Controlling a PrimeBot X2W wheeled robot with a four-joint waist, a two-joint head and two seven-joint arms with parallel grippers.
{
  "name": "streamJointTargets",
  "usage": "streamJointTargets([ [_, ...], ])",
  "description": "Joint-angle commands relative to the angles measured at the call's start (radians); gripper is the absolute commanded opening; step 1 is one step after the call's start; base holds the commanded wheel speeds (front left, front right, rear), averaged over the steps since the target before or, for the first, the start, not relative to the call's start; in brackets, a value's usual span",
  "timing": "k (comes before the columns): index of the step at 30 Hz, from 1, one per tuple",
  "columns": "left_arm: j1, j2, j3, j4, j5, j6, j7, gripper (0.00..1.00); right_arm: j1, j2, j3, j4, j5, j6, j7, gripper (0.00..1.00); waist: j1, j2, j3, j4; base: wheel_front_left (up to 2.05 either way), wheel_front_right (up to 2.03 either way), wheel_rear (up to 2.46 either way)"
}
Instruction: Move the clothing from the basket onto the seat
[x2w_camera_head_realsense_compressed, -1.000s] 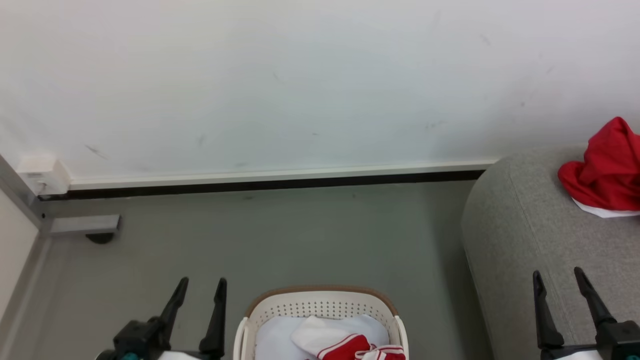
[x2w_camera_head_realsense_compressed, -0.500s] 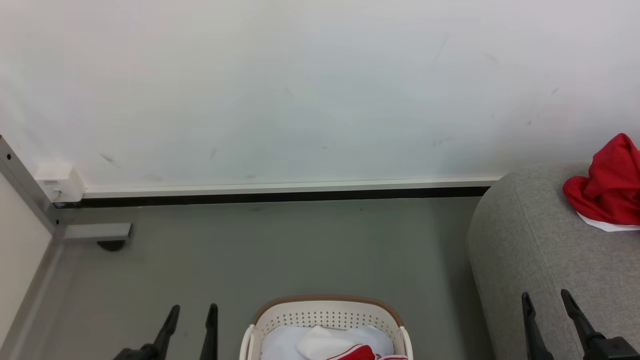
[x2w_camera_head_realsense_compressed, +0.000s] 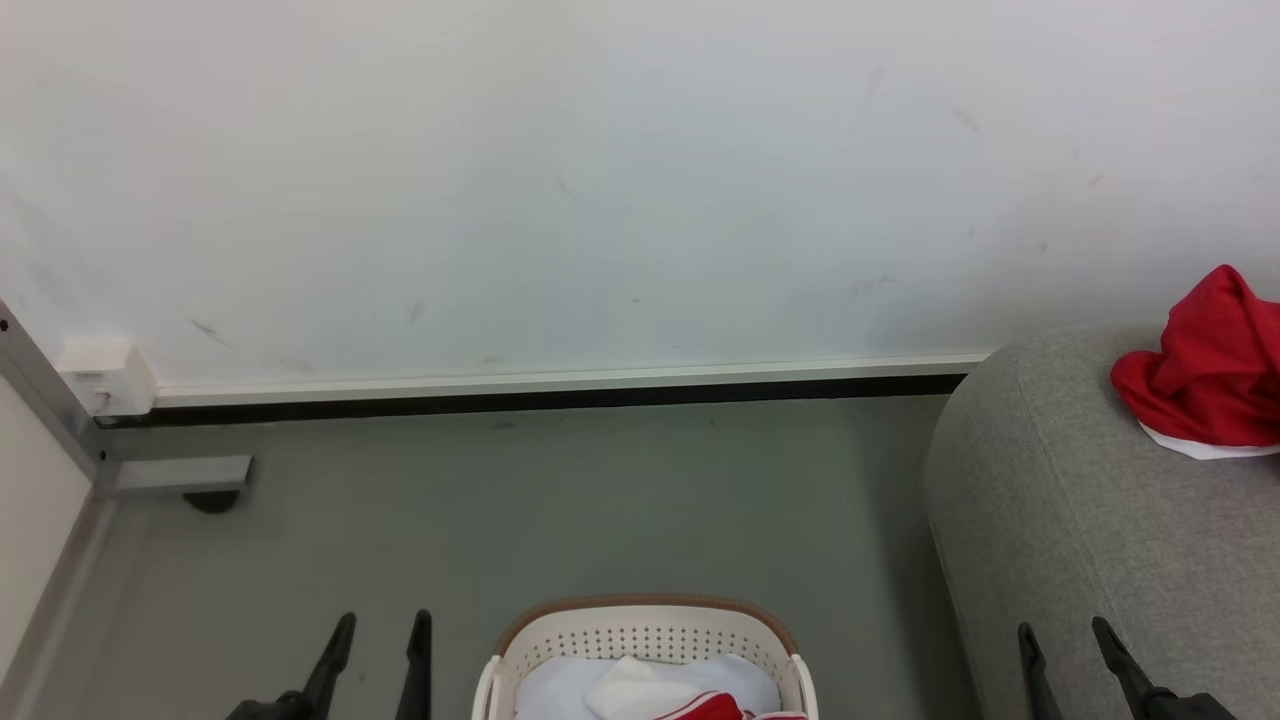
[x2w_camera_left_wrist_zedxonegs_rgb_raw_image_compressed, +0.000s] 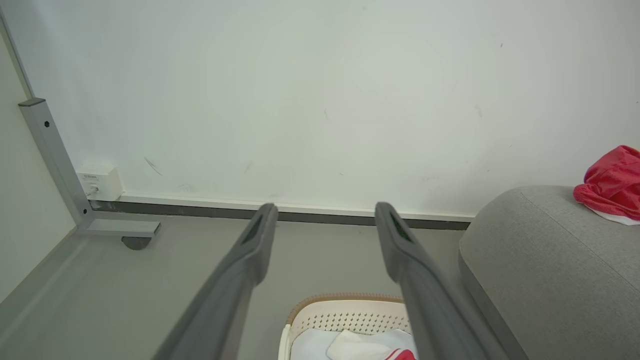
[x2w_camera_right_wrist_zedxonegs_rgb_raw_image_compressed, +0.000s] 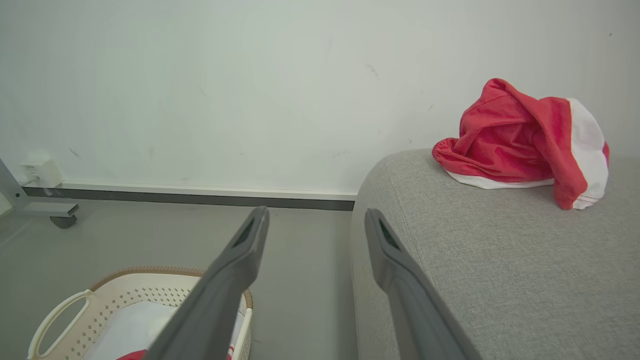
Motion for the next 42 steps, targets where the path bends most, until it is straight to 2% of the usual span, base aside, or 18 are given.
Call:
streamJointTargets([
  [1, 0.002, -0.005, 0.009, 0.005, 0.013, -0.006, -0.001, 1.0, -0.012, -0.003, 0.002, 0.009, 0.002, -0.003, 0.0, 1.0, 0.0001, -0.0001, 0.001, -0.003, 0.0, 0.0, 0.0],
  [17, -0.005, -0.022, 0.018, 0.012, 0.037, -0.029, -0.001, 1.0, -0.032, -0.002, 0.0, 0.003, 0.02, -0.003, 0.0, 1.0, 0.0001, -0.0001, 0.022, -0.02, 0.0, 0.0, 0.0],
  [25, -0.089, -0.022, -0.071, 0.087, 0.066, -0.05, -0.001, 1.0, -0.078, -0.002, -0.001, -0.024, -0.001, -0.003, 0.0, 1.0, 0.0001, -0.0001, 0.092, -0.082, 0.0, 0.0, 0.0],
  [32, -0.247, -0.024, -0.217, 0.274, 0.047, -0.06, 0.01, 1.0, -0.131, -0.002, 0.0, -0.061, -0.006, -0.003, 0.0, 1.0, 0.0001, -0.0001, 0.224, -0.158, 0.0, 0.0, 0.0],
  [42, -0.505, -0.017, -0.389, 0.584, -0.048, -0.062, 0.158, 1.0, -0.198, -0.002, 0.023, -0.149, 0.016, -0.003, 0.0, 1.0, 0.0001, -0.0001, 0.47, -0.218, 0.0, 0.0, 0.0],
])
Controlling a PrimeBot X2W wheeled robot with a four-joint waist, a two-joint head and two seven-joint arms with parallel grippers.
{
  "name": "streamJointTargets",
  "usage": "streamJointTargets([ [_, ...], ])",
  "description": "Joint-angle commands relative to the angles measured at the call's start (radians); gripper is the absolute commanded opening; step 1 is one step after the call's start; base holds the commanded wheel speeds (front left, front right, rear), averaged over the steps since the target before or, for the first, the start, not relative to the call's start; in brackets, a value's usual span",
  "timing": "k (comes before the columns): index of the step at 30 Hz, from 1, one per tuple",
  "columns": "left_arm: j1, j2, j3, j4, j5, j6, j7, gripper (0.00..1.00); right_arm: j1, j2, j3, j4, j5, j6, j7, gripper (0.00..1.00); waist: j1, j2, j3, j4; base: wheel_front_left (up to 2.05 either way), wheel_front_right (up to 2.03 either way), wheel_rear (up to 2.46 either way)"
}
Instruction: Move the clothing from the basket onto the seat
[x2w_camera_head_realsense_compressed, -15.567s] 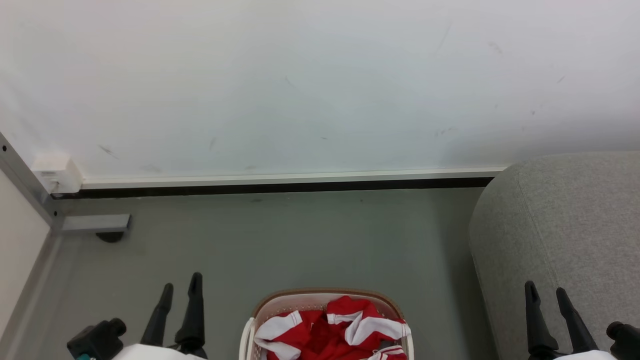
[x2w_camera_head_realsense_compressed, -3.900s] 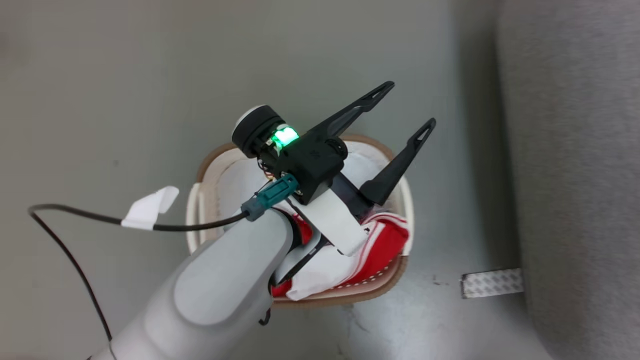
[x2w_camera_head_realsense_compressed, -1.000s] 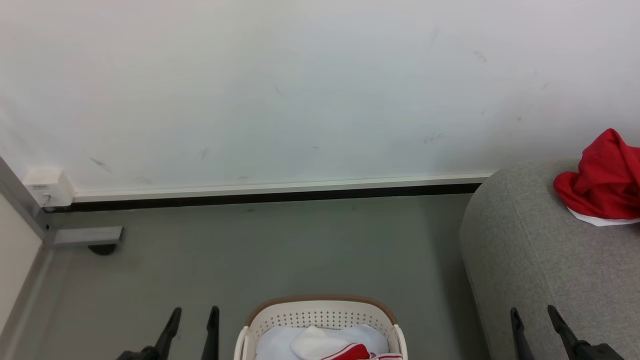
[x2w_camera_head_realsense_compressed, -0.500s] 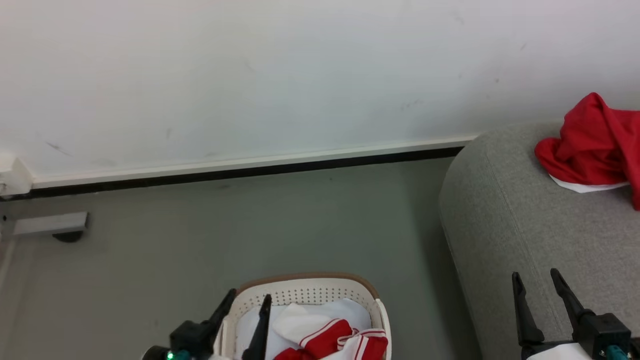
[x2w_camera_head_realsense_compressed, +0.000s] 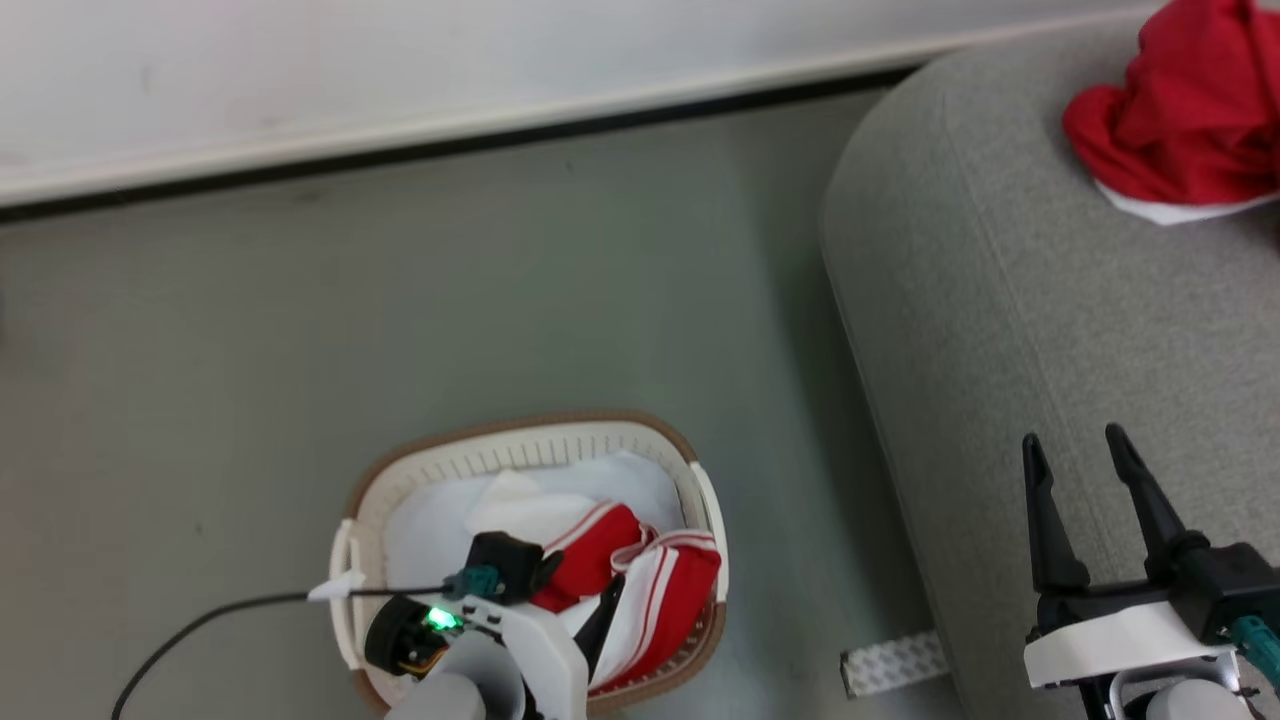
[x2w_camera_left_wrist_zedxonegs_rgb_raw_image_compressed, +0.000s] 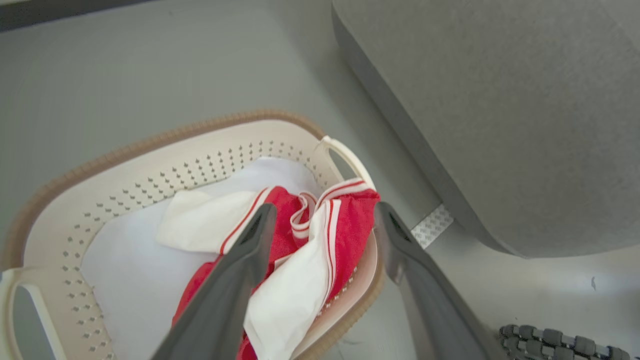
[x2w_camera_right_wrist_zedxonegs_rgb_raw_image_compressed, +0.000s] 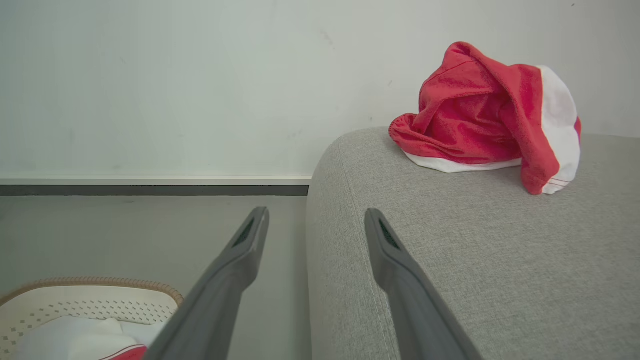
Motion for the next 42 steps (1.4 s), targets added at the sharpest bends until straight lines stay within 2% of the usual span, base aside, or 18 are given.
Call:
streamJointTargets([
  [1, -0.043, 0.015, -0.035, 0.045, -0.025, -0.002, 0.028, 1.0, -0.026, -0.001, 0.001, -0.018, 0.009, -0.003, 0.001, 1.0, -0.0003, -0.0001, 0.115, -0.039, 0.0, 0.0, 0.0],
  [6, -0.152, 0.036, -0.111, 0.143, -0.08, -0.002, 0.068, 1.0, -0.06, -0.001, -0.005, -0.069, 0.014, -0.003, 0.001, 1.0, -0.0003, -0.0001, 0.222, -0.039, 0.0, 0.0, 0.0],
  [10, -0.231, 0.041, -0.133, 0.218, -0.129, -0.002, 0.09, 1.0, -0.078, -0.001, -0.018, -0.106, 0.011, -0.003, 0.001, 1.0, -0.0003, -0.0001, 0.29, -0.029, 0.0, 0.0, 0.0],
  [19, -0.336, 0.054, -0.198, 0.314, -0.219, -0.002, 0.111, 1.0, -0.095, -0.001, -0.037, -0.138, 0.015, -0.003, 0.001, 1.0, -0.0003, -0.0001, 0.385, -0.028, 0.0, 0.0, 0.0],
  [23, -0.354, 0.051, -0.243, 0.307, -0.281, -0.002, 0.137, 1.0, -0.097, -0.001, -0.044, -0.14, 0.024, -0.003, 0.001, 1.0, -0.0003, -0.0001, 0.41, -0.033, 0.0, 0.0, 0.0],
  [30, -0.369, 0.086, -0.335, 0.268, -0.385, -0.002, 0.15, 1.0, -0.103, -0.001, -0.035, -0.143, 0.038, -0.003, 0.001, 1.0, -0.0003, -0.0001, 0.434, -0.043, 0.0, 0.0, 0.0],
  [34, -0.388, 0.103, -0.385, 0.263, -0.409, -0.002, 0.142, 1.0, -0.107, -0.001, -0.035, -0.15, 0.043, -0.003, 0.001, 1.0, -0.0003, -0.0001, 0.459, -0.048, 0.0, 0.0, 0.0],
  [42, -0.428, 0.1, -0.477, 0.248, -0.456, -0.002, 0.138, 1.0, -0.105, -0.001, -0.053, -0.167, 0.033, -0.003, 0.001, 1.0, -0.0003, -0.0001, 0.514, -0.047, 0.0, 0.0, 0.0],
])
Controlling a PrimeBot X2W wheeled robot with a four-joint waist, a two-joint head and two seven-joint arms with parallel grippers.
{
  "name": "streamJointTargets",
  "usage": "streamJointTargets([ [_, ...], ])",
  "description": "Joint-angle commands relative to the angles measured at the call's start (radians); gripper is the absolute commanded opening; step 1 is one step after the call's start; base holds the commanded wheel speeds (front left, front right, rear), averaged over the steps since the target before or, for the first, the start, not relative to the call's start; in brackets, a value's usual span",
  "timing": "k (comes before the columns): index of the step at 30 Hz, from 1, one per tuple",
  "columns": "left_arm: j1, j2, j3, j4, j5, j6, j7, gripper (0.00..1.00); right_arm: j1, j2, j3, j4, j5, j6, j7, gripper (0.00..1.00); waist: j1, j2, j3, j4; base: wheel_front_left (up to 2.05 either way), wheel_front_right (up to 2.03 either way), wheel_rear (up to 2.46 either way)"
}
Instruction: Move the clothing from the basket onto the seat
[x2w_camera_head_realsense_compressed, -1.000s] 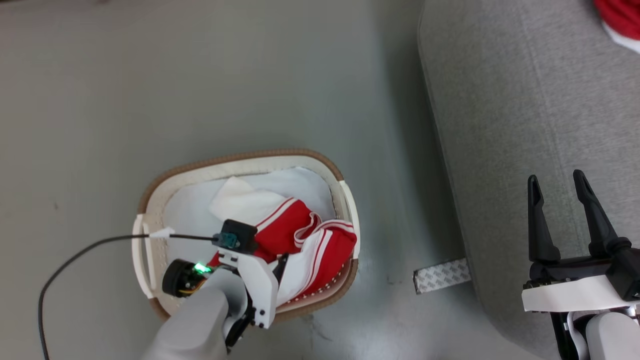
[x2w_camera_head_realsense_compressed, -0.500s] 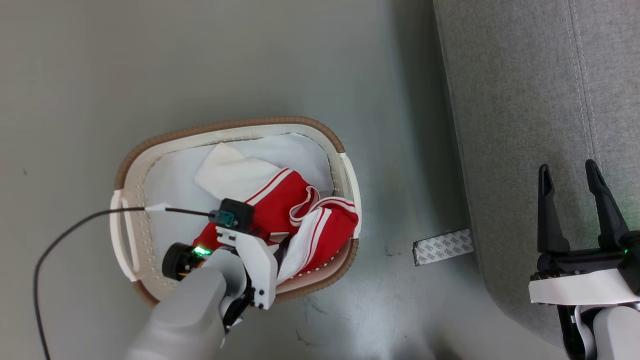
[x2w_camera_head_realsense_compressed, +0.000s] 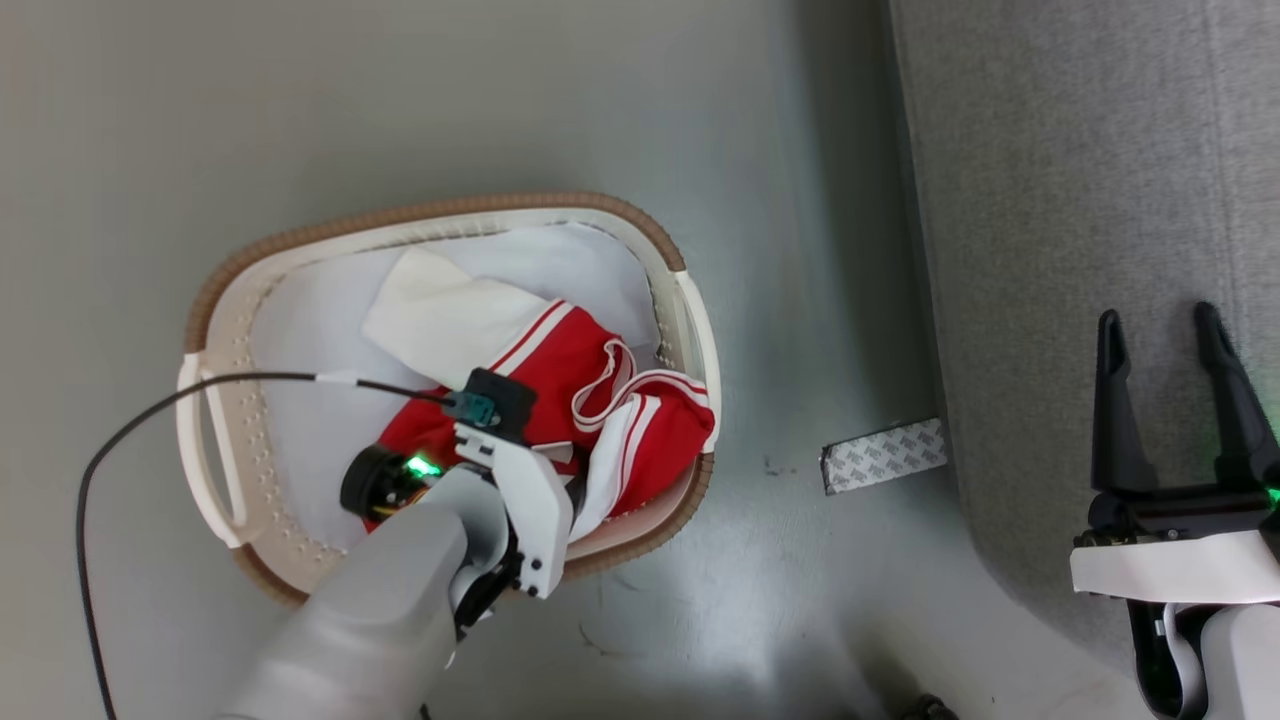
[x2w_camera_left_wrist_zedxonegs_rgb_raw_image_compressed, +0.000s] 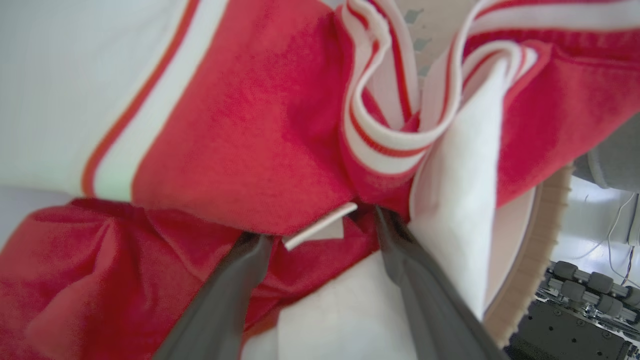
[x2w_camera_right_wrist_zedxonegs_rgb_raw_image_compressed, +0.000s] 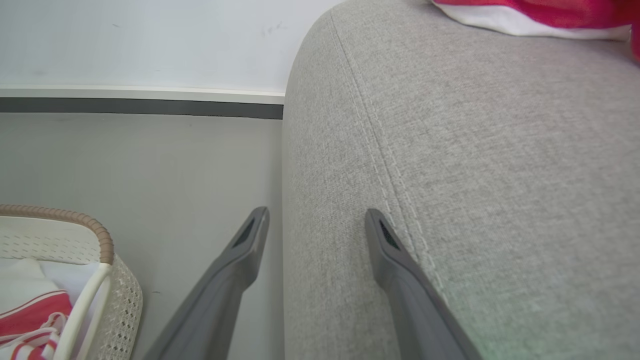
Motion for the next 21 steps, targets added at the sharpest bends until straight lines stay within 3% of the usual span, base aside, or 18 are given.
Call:
streamJointTargets([
  [1, -0.016, 0.003, -0.015, -0.005, -0.011, -0.002, -0.005, 1.0, -0.01, -0.001, -0.005, -0.004, -0.006, -0.003, 0.001, 1.0, 0.0, 0.0, 0.018, 0.003, 0.0, 0.0, 0.0],
  [5, -0.048, 0.004, -0.069, -0.013, -0.035, -0.002, -0.015, 1.0, -0.01, 0.0, -0.008, -0.009, -0.012, -0.002, 0.002, 1.0, 0.0, 0.0, 0.044, 0.009, 0.0, 0.0, 0.0],
  [6, -0.056, 0.004, -0.084, -0.018, -0.042, -0.002, -0.019, 0.68, -0.009, 0.0, -0.01, -0.011, -0.013, -0.002, 0.003, 1.0, 0.0, 0.0, 0.049, 0.012, 0.0, 0.0, 0.0],
  [7, -0.063, 0.004, -0.099, -0.021, -0.048, -0.002, -0.021, 0.09, -0.007, 0.0, -0.013, -0.012, -0.017, -0.002, 0.004, 1.0, 0.0, 0.0, 0.052, 0.015, 0.0, 0.0, 0.0],
  [8, -0.068, 0.005, -0.116, -0.027, -0.054, -0.002, -0.026, 0.0, -0.005, 0.0, -0.015, -0.013, -0.019, -0.002, 0.005, 1.0, 0.0, 0.0, 0.054, 0.017, 0.0, 0.0, 0.0],
  [14, -0.092, 0.016, -0.195, -0.075, -0.129, -0.002, -0.087, 0.0, -0.016, 0.001, -0.022, -0.002, -0.027, 0.001, 0.006, 1.0, 0.0, 0.0, 0.047, 0.031, 0.0, 0.0, 0.0],
  [21, -0.06, 0.061, -0.268, -0.152, -0.26, -0.002, -0.145, 0.0, -0.026, 0.0, -0.009, 0.019, -0.01, 0.001, 0.001, 1.0, 0.0, 0.0, -0.045, 0.046, 0.0, 0.0, 0.0],
])
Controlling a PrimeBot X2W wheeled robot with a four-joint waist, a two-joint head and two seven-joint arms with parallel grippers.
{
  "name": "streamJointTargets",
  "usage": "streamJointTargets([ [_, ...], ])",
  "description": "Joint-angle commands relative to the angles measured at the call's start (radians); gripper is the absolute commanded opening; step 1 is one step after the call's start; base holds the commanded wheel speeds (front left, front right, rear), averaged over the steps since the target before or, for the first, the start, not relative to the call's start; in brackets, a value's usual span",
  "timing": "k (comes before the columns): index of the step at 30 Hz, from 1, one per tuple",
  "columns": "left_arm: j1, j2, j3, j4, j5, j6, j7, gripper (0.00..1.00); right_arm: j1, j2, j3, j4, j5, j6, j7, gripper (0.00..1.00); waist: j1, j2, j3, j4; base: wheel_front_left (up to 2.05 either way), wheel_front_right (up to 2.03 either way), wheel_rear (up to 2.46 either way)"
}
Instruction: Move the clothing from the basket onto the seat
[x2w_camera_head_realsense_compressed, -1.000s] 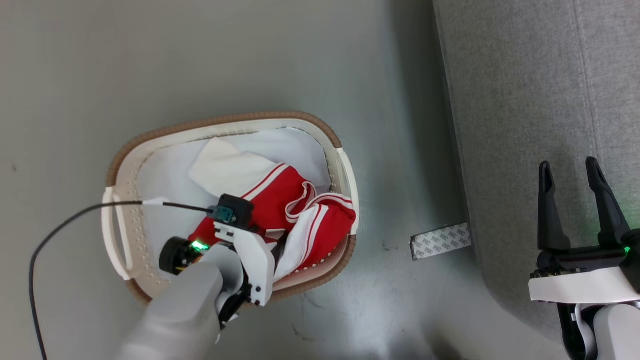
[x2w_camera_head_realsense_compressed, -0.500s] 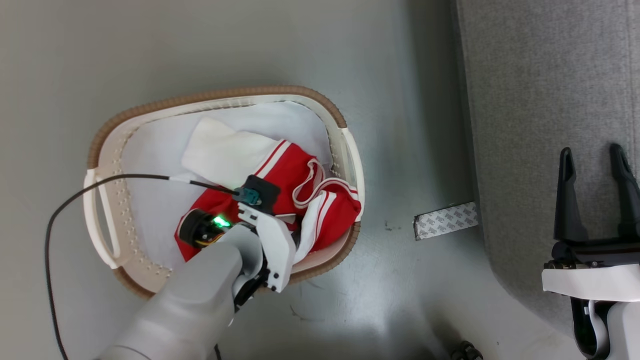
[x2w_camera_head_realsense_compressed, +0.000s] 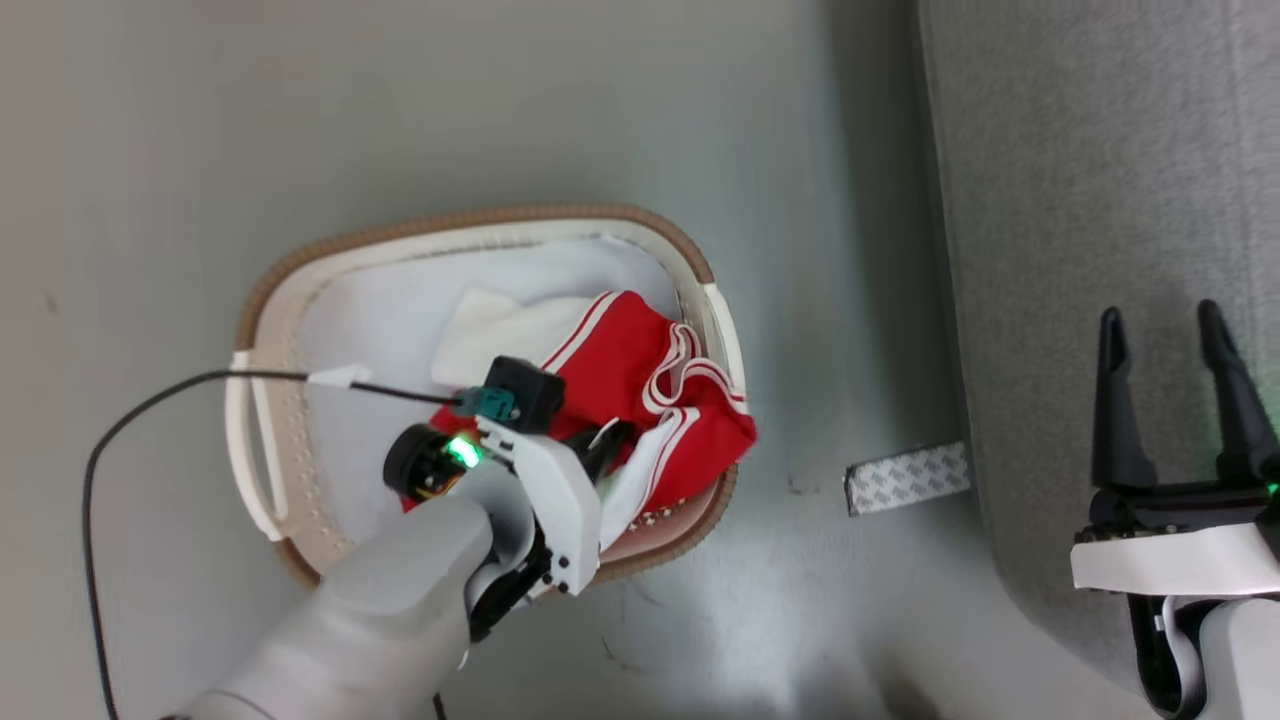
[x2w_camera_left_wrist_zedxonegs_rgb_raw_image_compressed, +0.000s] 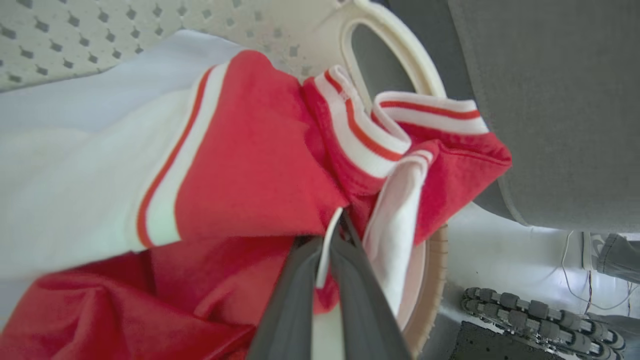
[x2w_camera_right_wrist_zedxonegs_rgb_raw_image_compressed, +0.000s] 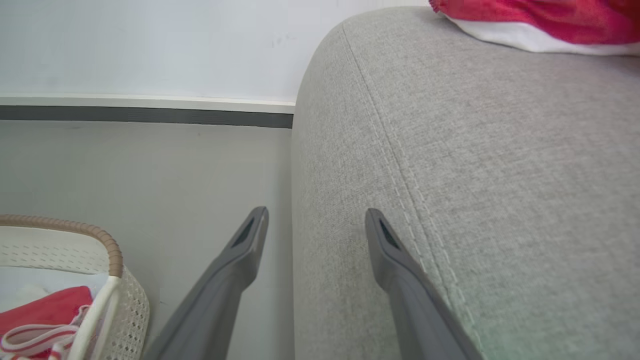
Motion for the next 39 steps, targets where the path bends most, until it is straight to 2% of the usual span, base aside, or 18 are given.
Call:
streamJointTargets([
  [1, 0.019, 0.016, -0.01, -0.017, -0.03, -0.002, -0.019, 0.0, -0.009, 0.001, 0.004, 0.013, 0.016, 0.005, 0.001, 1.0, -0.0001, 0.0, -0.049, 0.011, 0.0, 0.0, 0.0],
  [10, 0.109, 0.072, -0.034, -0.088, -0.186, -0.002, -0.115, 0.0, 0.036, 0.001, 0.007, 0.074, 0.024, 0.003, 0.001, 1.0, -0.0001, 0.0, -0.238, 0.041, 0.0, 0.0, 0.0],
  [19, 0.242, 0.093, -0.005, -0.15, -0.236, -0.002, -0.154, 0.0, 0.12, 0.001, -0.002, 0.133, 0.006, 0.003, 0.001, 1.0, -0.0001, 0.0, -0.475, 0.081, 0.0, 0.0, 0.0],
  [28, 0.366, 0.102, 0.174, -0.266, -0.144, 0.004, -0.155, 0.0, 0.183, 0.0, 0.019, 0.175, 0.005, 0.003, 0.001, 1.0, -0.0001, 0.0, -0.649, 0.112, 0.0, 0.0, 0.0],
  [39, 0.445, 0.137, 0.298, -0.486, -0.028, 0.087, -0.155, 0.0, 0.242, 0.001, 0.053, 0.215, 0.003, 0.003, 0.001, 1.0, -0.0001, 0.0, -0.784, 0.137, 0.0, 0.0, 0.0],
])
